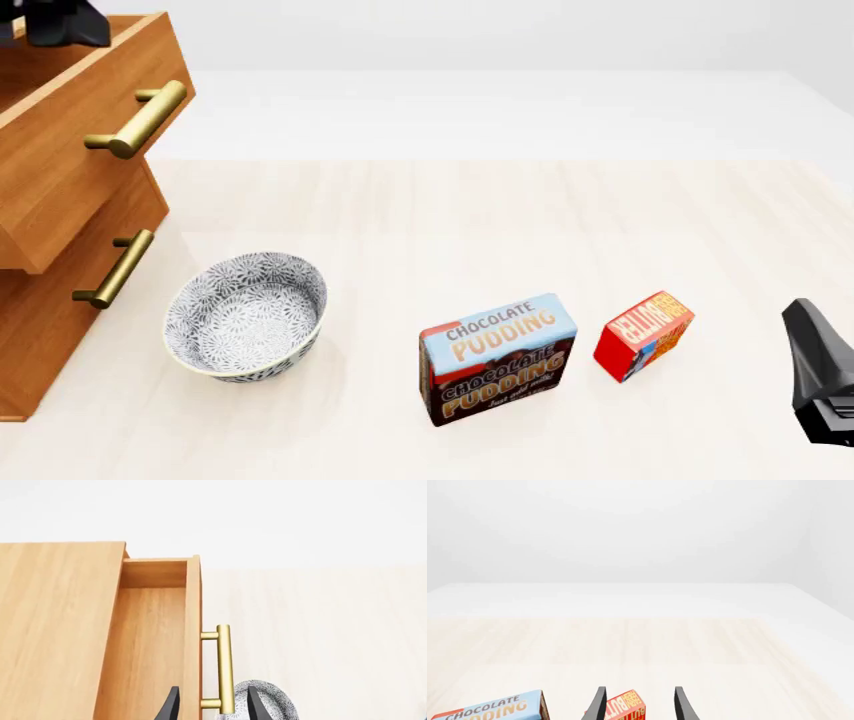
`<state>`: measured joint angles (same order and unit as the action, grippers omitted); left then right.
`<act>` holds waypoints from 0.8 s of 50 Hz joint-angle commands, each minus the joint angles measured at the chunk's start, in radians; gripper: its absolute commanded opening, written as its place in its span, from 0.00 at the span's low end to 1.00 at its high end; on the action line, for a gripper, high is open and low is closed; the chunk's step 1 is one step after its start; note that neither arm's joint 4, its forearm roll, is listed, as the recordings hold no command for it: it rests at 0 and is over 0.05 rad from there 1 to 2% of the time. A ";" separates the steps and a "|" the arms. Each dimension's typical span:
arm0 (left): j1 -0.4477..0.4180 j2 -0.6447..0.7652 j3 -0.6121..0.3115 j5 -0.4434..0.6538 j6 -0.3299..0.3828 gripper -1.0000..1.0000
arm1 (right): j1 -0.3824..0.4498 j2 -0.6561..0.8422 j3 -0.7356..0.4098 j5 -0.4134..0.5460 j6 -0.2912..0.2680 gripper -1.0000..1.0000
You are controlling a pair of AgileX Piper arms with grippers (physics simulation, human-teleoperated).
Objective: Put the butter at the back in the top drawer of the cabinet and close it.
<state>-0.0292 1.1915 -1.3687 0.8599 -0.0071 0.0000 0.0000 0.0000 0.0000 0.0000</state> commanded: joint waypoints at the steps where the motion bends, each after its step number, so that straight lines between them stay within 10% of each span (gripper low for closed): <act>1: 0.003 0.004 0.019 -0.016 -0.011 1.00 | 0.000 0.000 0.000 0.000 0.000 1.00; 40: 0.017 0.031 0.116 -0.096 -0.044 1.00 | 0.000 0.000 0.000 0.000 0.000 1.00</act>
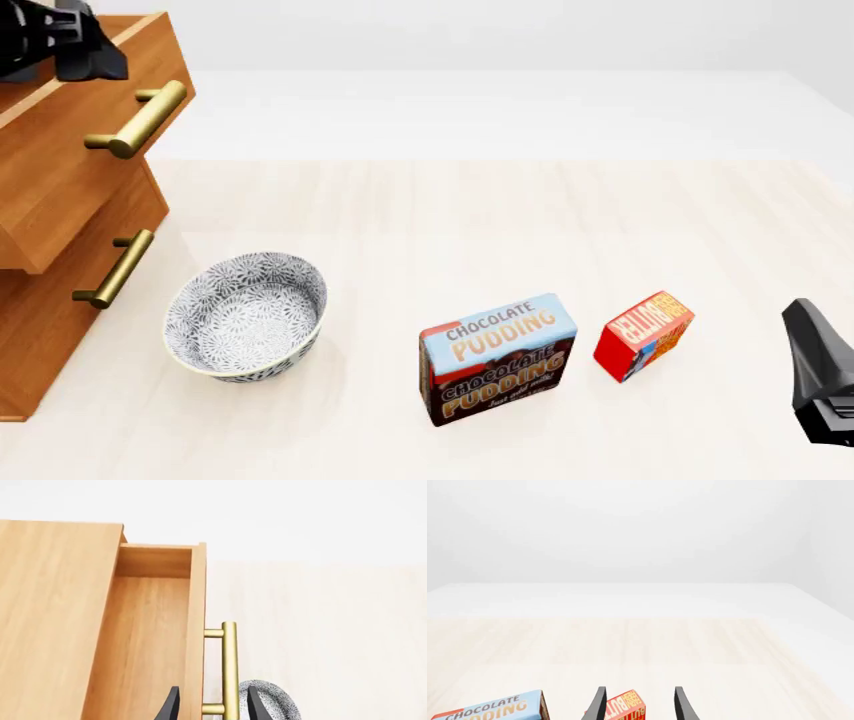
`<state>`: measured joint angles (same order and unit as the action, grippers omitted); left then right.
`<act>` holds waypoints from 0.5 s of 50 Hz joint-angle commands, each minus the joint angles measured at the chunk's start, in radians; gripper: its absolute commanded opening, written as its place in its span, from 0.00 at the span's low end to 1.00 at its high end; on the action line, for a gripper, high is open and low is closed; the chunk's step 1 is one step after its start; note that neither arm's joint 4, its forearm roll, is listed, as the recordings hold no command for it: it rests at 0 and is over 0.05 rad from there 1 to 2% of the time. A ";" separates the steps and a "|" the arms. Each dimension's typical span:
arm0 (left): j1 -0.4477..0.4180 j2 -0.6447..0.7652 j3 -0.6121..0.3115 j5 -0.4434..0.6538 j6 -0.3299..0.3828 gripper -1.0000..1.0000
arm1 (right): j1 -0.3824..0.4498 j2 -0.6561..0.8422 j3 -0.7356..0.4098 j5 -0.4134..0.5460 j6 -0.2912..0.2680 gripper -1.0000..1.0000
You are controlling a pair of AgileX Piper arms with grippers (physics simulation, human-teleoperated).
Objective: Put the butter at the back in the top drawer of the cabinet and close it.
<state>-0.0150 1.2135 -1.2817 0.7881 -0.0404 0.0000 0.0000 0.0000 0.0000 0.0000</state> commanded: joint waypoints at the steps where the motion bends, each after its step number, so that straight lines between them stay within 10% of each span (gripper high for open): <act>1: 0.004 0.011 0.032 -0.027 -0.010 1.00 | 0.000 0.000 0.000 0.000 0.000 1.00; 25: 0.010 0.032 0.089 -0.075 -0.023 1.00 | 0.000 0.000 0.000 0.000 0.000 1.00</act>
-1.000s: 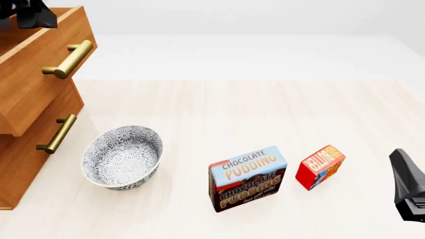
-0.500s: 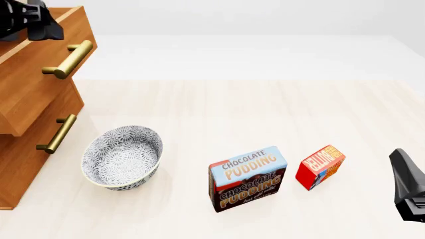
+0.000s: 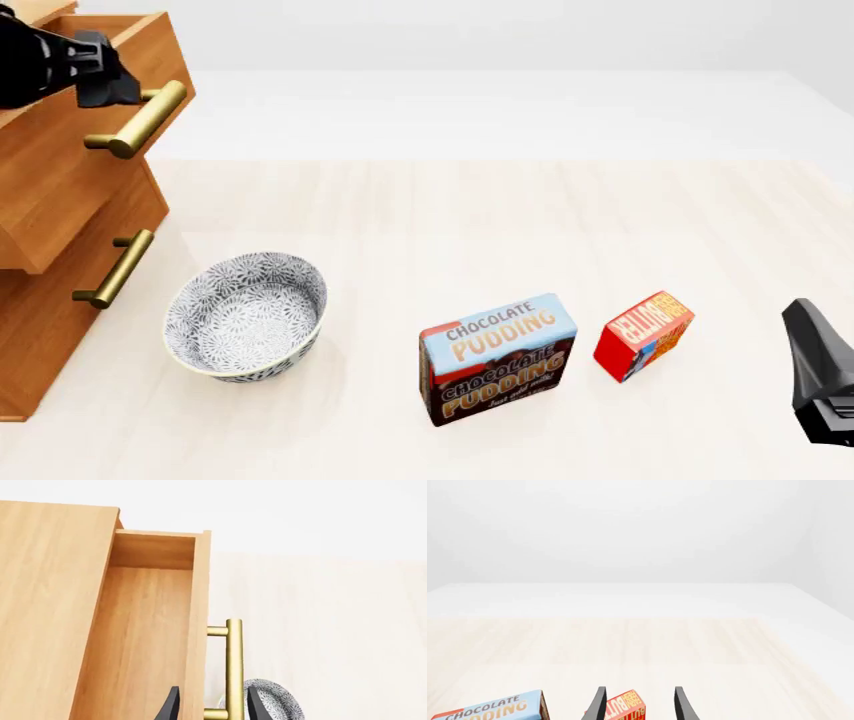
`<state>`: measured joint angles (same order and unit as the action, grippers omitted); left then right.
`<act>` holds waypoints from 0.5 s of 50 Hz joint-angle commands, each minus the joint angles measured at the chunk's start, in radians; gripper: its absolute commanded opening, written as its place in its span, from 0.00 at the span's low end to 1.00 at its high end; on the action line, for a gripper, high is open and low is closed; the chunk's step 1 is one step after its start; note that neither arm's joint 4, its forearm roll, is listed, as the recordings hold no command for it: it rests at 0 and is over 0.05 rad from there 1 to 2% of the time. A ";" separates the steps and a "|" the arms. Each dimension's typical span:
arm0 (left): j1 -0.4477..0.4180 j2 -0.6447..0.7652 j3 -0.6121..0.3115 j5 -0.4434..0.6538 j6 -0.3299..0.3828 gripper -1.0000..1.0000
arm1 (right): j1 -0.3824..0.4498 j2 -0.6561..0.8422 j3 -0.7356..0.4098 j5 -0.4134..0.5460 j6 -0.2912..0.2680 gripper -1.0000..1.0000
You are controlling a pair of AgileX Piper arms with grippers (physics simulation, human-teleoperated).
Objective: Put the butter at the back in the top drawer of the cabinet and close it.
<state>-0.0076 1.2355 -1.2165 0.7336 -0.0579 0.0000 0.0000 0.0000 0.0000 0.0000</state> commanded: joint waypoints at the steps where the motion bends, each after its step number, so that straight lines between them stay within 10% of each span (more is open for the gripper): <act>1: 0.002 0.012 0.025 -0.022 -0.007 1.00 | 0.000 0.000 0.000 0.000 0.000 1.00; 25: -0.002 0.024 0.042 -0.035 -0.007 1.00 | 0.000 0.000 0.000 0.000 0.000 1.00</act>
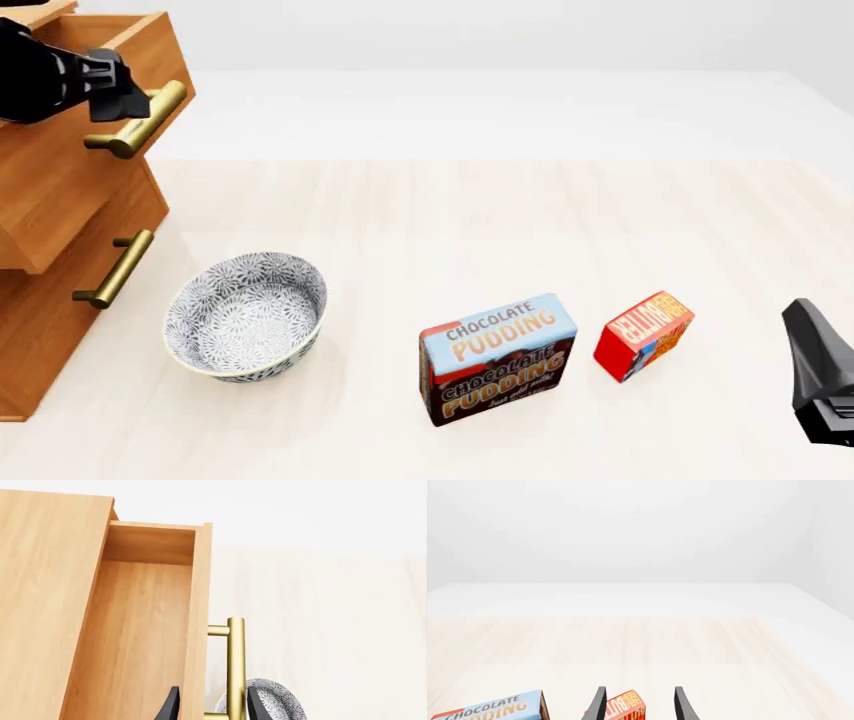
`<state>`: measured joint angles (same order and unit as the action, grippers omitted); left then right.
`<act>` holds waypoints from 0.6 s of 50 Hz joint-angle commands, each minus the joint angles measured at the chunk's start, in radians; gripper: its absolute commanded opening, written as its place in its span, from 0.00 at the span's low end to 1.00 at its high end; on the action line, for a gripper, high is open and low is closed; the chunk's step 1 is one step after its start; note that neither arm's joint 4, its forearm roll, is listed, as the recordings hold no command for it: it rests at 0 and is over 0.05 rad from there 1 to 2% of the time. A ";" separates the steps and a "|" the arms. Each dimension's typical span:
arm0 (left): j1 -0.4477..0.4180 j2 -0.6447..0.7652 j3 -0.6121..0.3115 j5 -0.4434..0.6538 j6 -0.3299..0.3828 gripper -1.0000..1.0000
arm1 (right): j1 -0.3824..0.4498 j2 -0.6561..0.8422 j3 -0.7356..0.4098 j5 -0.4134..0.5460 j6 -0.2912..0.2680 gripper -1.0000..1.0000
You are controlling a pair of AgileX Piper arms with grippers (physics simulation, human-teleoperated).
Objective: Put the butter at the back in the top drawer of the cabinet and close it.
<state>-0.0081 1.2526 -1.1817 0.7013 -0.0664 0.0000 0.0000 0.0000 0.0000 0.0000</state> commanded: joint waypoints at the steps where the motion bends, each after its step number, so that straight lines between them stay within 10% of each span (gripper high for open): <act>1: -0.001 0.007 0.007 -0.002 0.002 1.00 | 0.000 0.000 0.000 0.000 0.000 1.00; 30: -0.036 0.005 0.012 -0.004 -0.001 1.00 | 0.000 0.000 0.000 0.000 0.000 1.00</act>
<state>-0.0293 1.2530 -1.1785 0.7015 -0.0653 0.0000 0.0000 0.0000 0.0000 0.0000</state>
